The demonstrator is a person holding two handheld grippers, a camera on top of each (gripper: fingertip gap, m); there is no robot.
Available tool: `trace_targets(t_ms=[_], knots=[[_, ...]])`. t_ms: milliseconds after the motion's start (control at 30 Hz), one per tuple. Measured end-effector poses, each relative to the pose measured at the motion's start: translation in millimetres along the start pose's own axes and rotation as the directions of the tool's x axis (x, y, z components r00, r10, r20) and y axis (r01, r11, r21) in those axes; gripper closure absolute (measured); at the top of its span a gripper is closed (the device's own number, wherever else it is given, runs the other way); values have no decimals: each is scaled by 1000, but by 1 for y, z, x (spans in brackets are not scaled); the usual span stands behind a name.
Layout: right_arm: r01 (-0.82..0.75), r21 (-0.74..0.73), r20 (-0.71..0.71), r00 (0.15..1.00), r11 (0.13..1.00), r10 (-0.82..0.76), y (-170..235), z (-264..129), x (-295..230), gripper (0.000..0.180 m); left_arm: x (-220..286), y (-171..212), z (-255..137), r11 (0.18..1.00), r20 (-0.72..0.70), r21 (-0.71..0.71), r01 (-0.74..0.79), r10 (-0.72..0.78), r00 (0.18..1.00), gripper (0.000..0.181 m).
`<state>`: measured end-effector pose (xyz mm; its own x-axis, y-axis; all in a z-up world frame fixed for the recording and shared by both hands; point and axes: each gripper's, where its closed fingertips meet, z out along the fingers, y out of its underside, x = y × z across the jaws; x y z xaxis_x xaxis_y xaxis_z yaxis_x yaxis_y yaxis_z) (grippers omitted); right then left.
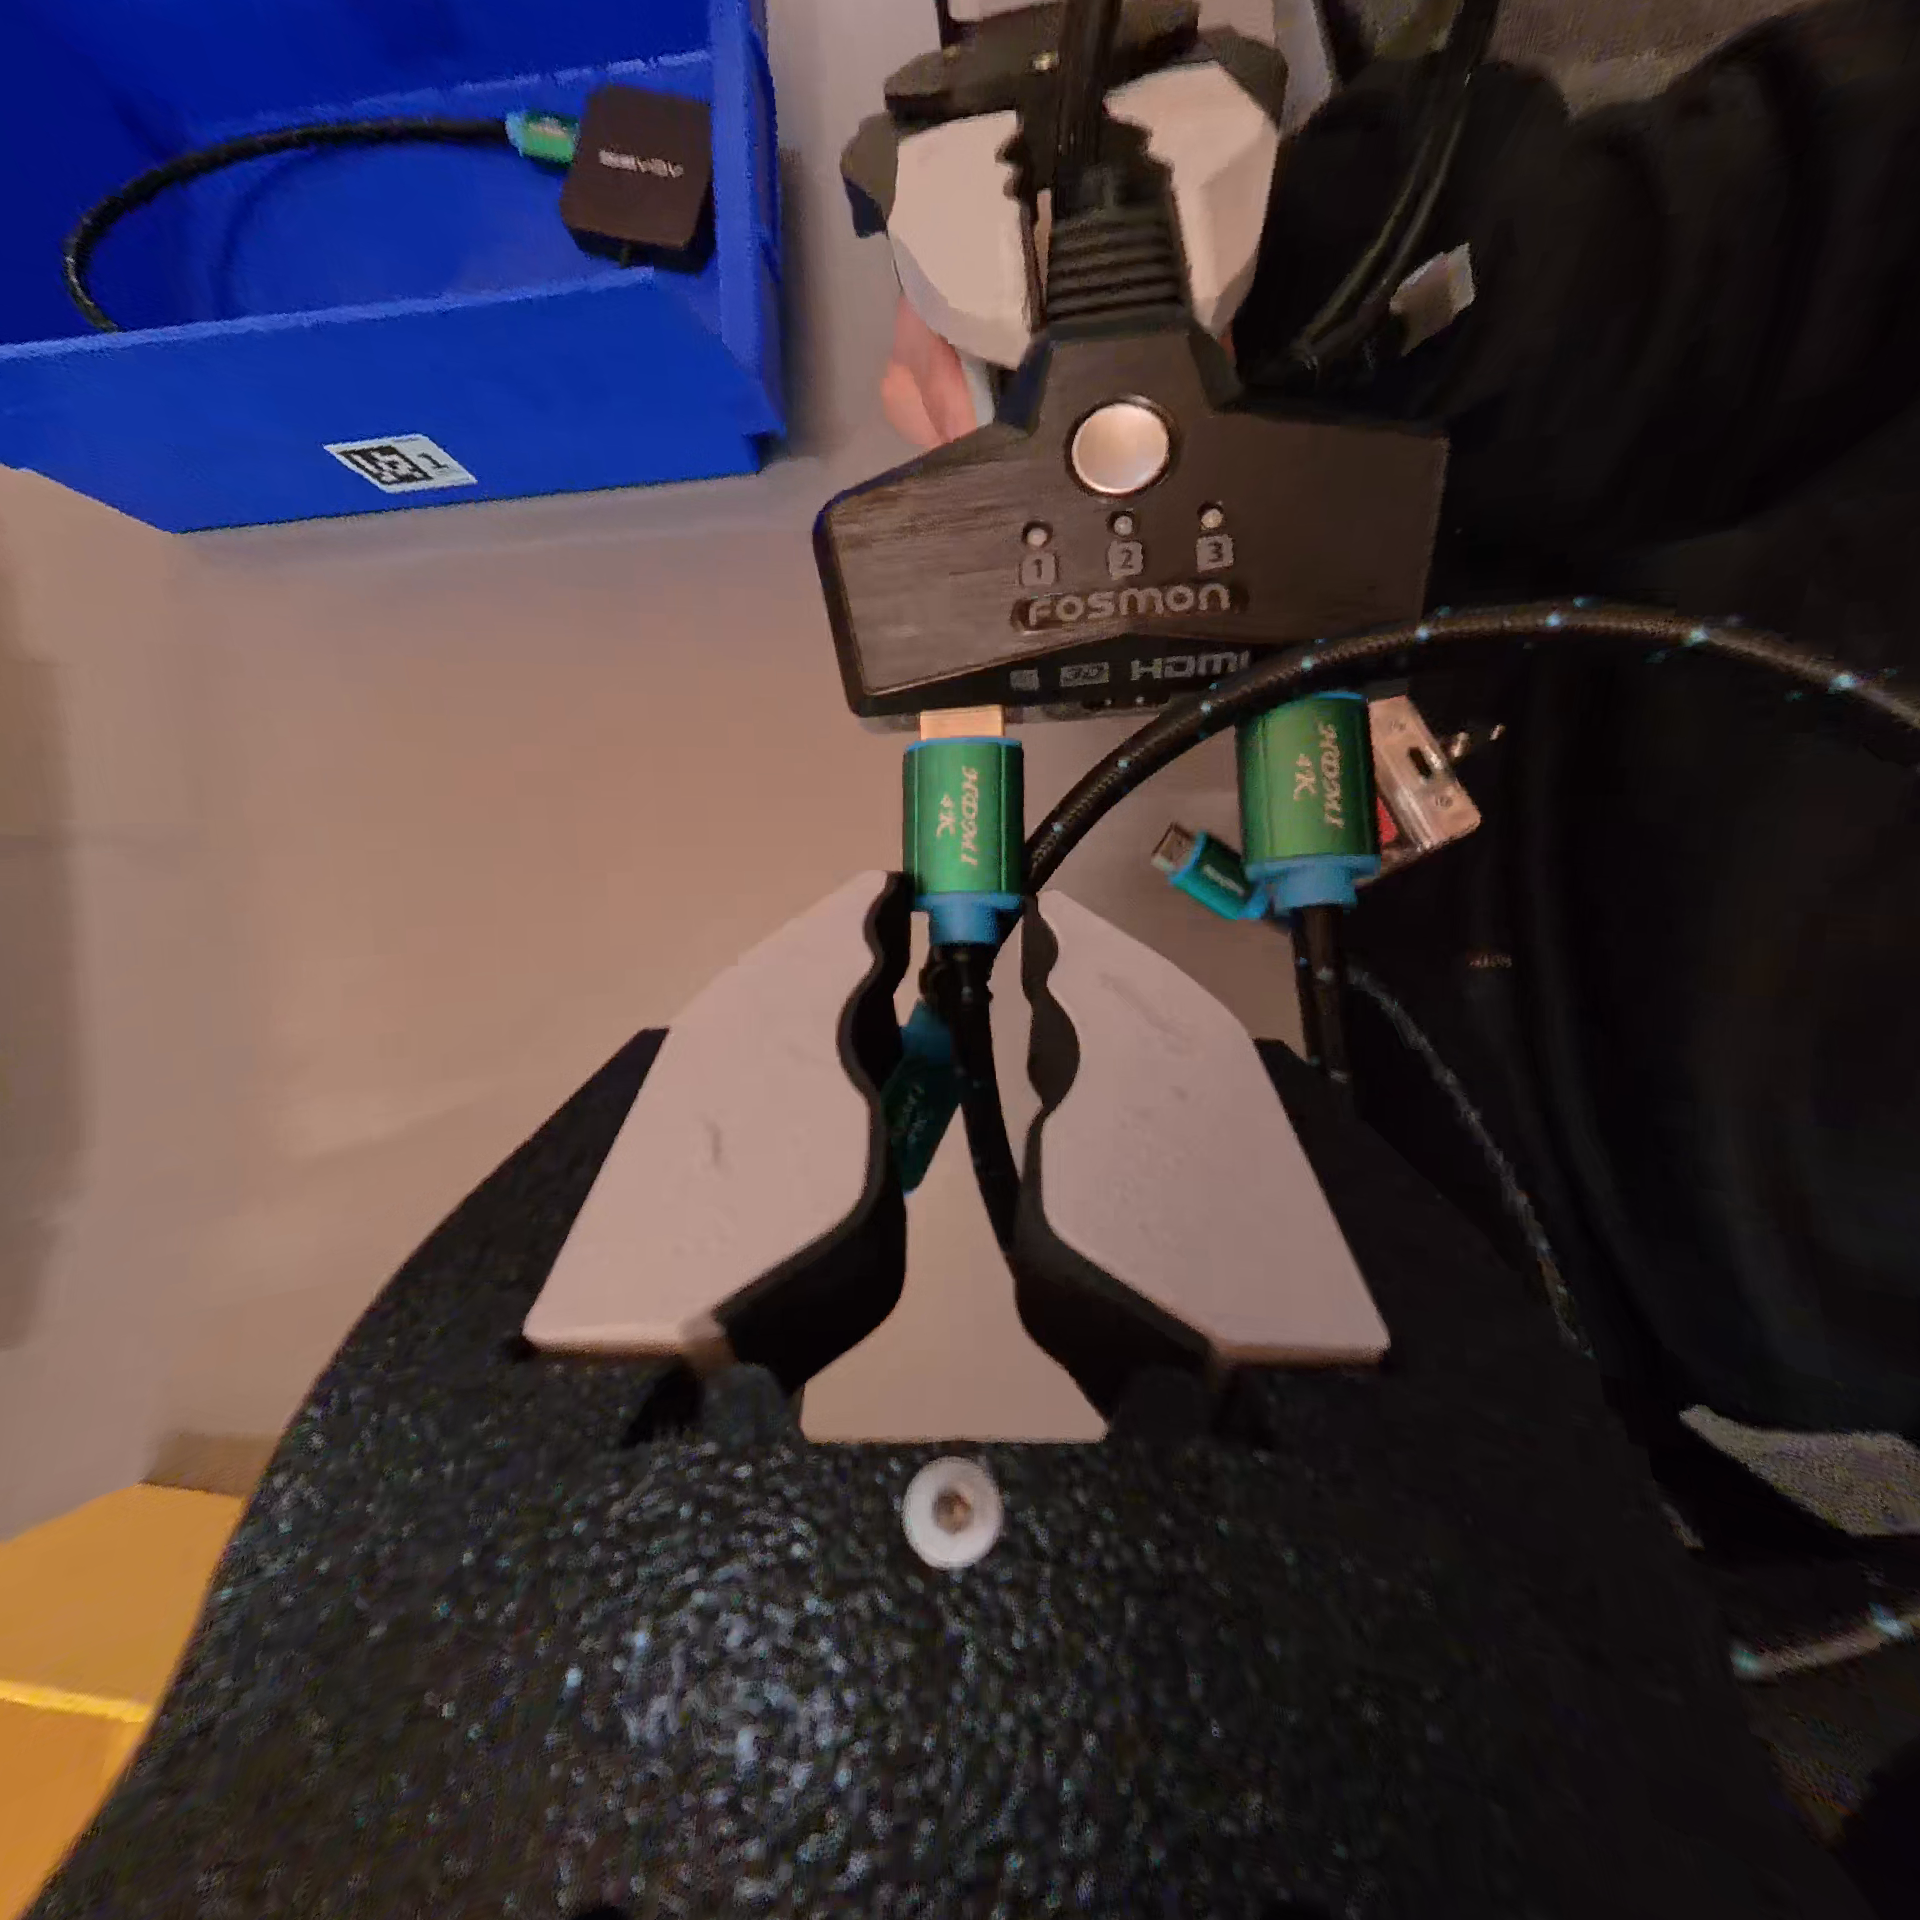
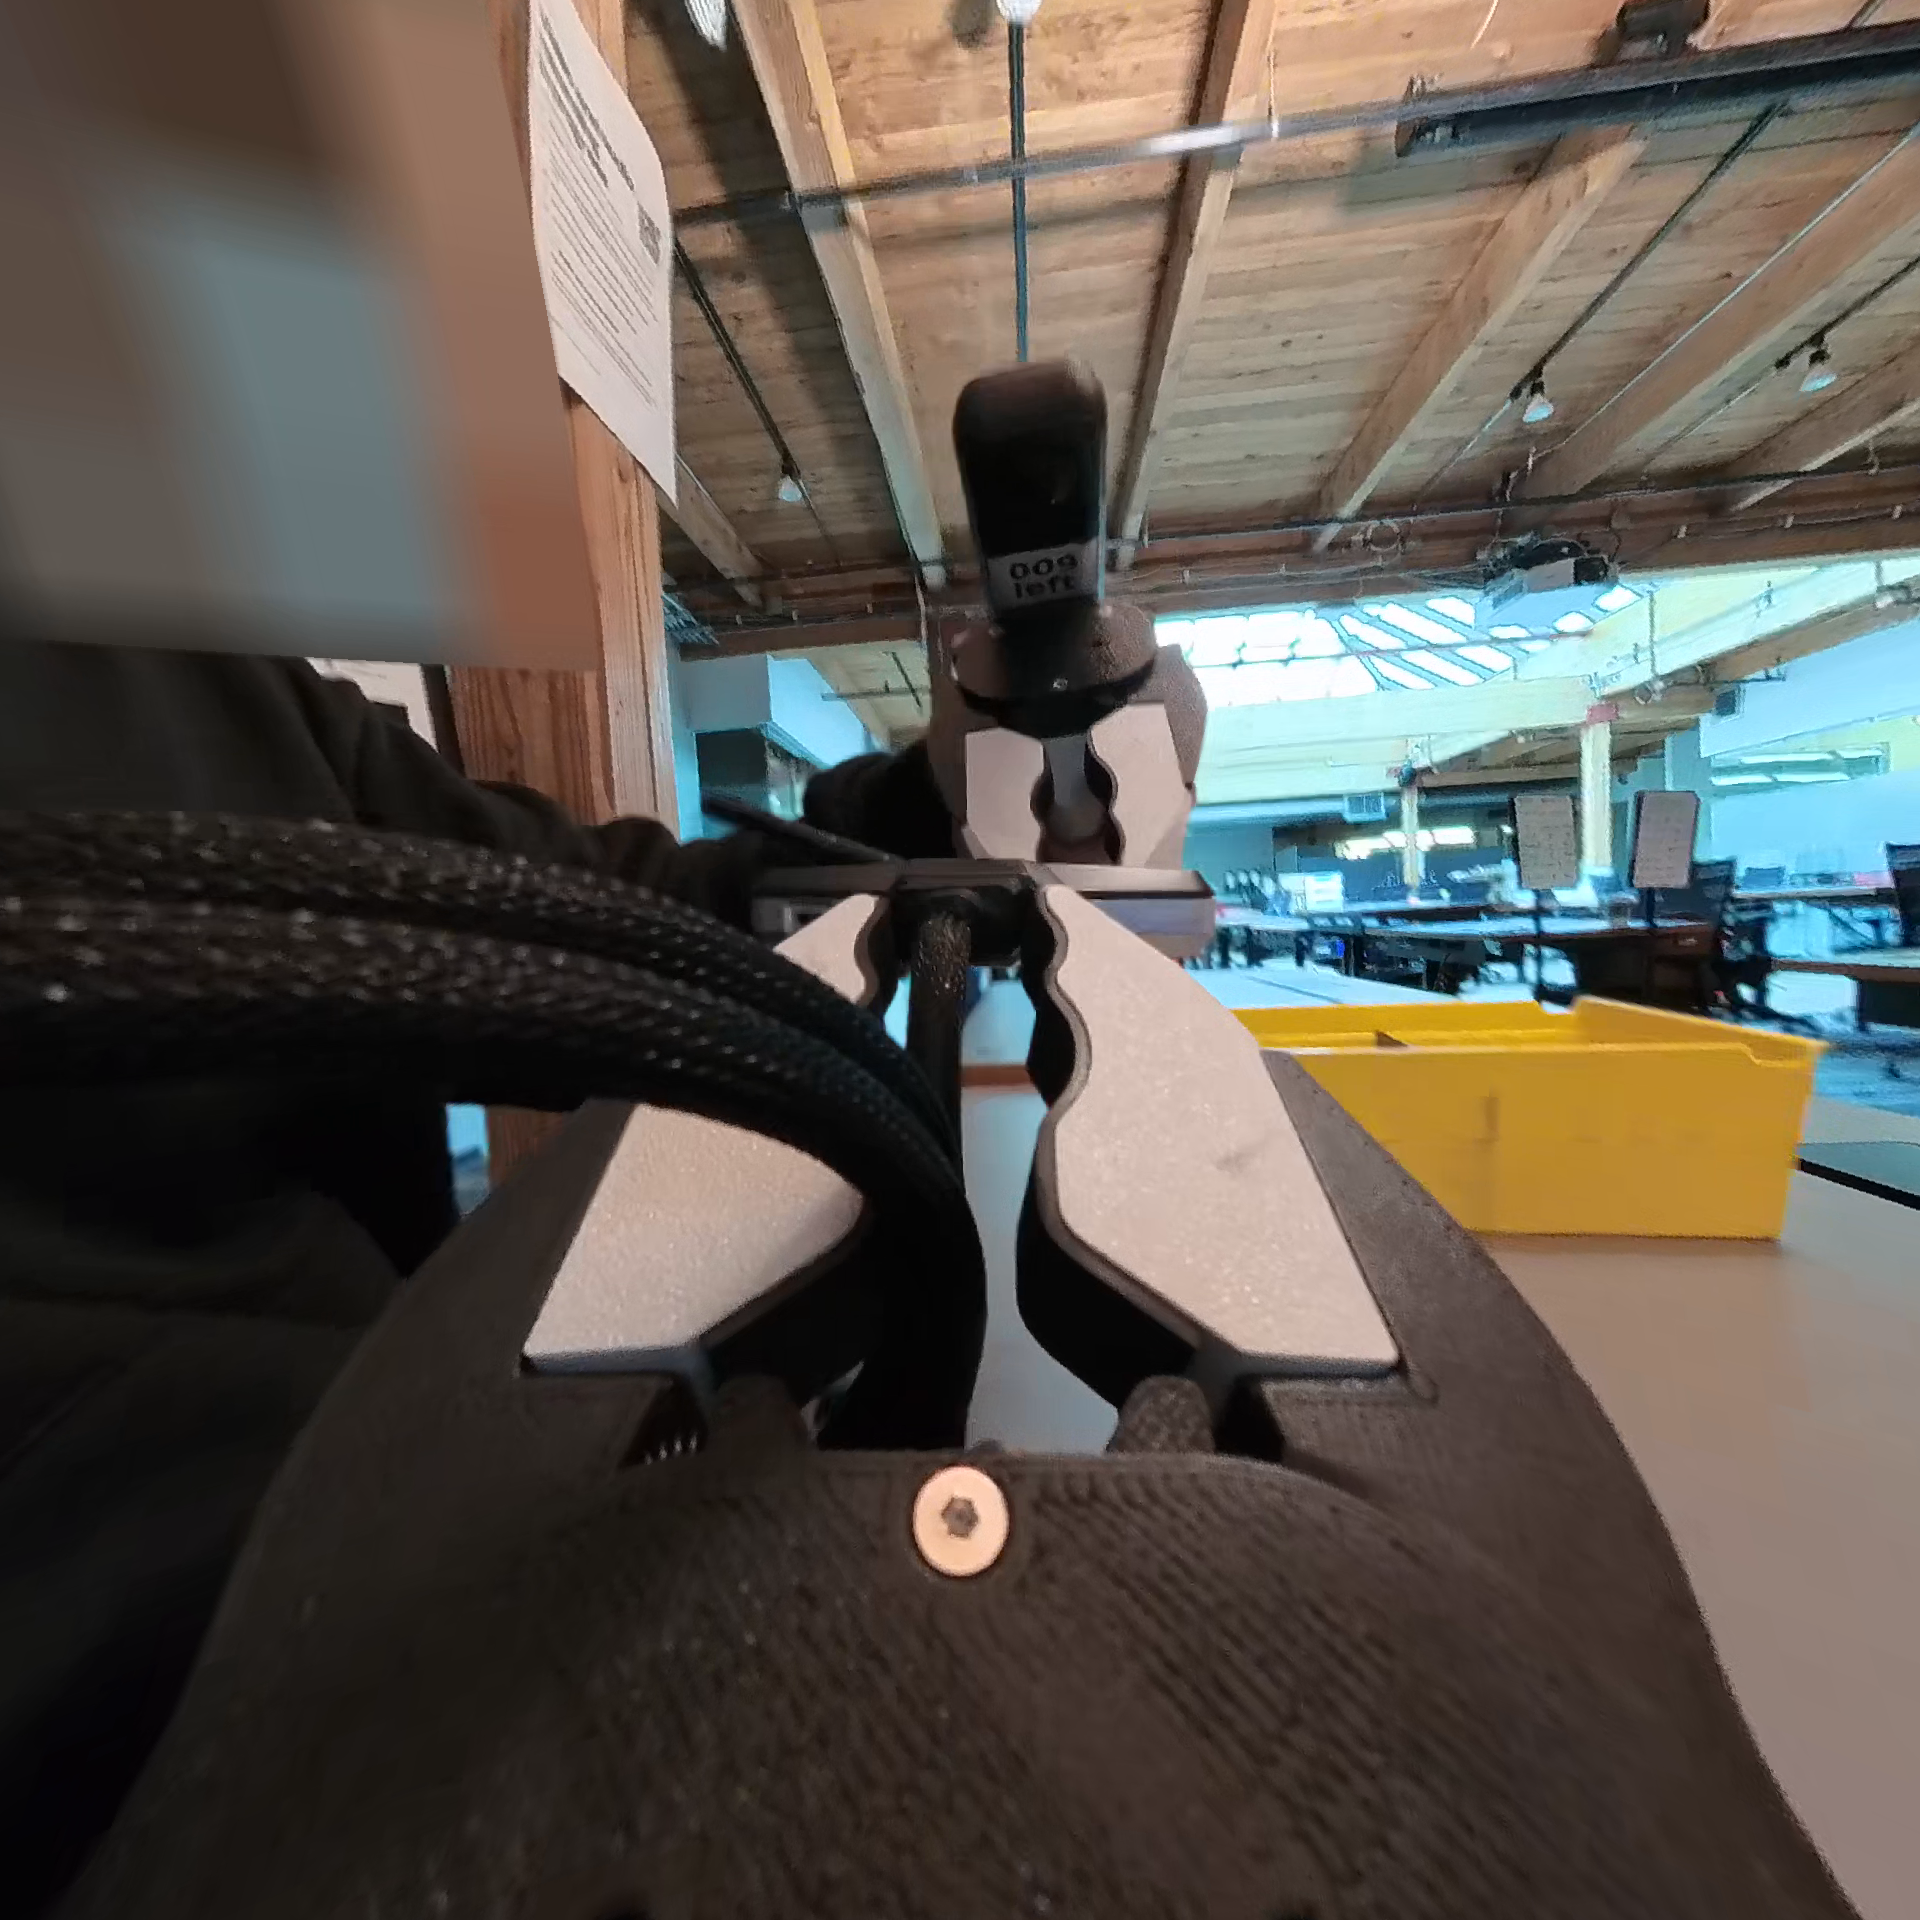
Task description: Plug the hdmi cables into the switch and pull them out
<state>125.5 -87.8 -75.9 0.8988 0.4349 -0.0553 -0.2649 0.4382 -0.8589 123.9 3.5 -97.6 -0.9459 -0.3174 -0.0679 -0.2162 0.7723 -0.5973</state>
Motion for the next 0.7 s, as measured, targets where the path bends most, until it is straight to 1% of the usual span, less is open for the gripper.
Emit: trace_targets(t_ms=[33, 100, 133, 333, 467, 533, 667, 700], knots=[[13, -23, -7, 1000, 1000, -13, 1, -1, 0, 155, 2, -2, -1, 999, -9, 34, 7, -6, 1000, 160], [27, 12, 10, 1000, 1000, -28, -5, -1, -3, 156, 6, -8, -4, 993, -11, 111, -26, 27, 1000, 158], [30, 17, 6, 1000, 999, -30, -6, -1, -2, 156, 6, -9, -5, 991, 0, 128, -40, 40, 999, 157], [33, 57, 26, 999, 998, -34, -9, -4, -4, 156, 13, -15, -8, 978, -108, 199, 57, -36, 993, 153], [48, 56, 18, 999, 997, -49, -10, -5, -3, 156, 9, -17, -12, 979, -94, 190, 70, -52, 994, 154], [50, 51, 20, 998, 997, -51, -9, -5, -4, 157, 10, -18, -14, 981, -107, 175, 80, -62, 992, 151], [61, 21, 19, 998, 998, -62, -5, -4, -4, 156, -1, -22, -18, 980, -60, 165, 113, -104, 993, 148], [65, 20, 18, 998, 998, -66, -5, -3, -4, 156, -1, -21, -16, 983, -52, 143, 116, -110, 993, 147]])
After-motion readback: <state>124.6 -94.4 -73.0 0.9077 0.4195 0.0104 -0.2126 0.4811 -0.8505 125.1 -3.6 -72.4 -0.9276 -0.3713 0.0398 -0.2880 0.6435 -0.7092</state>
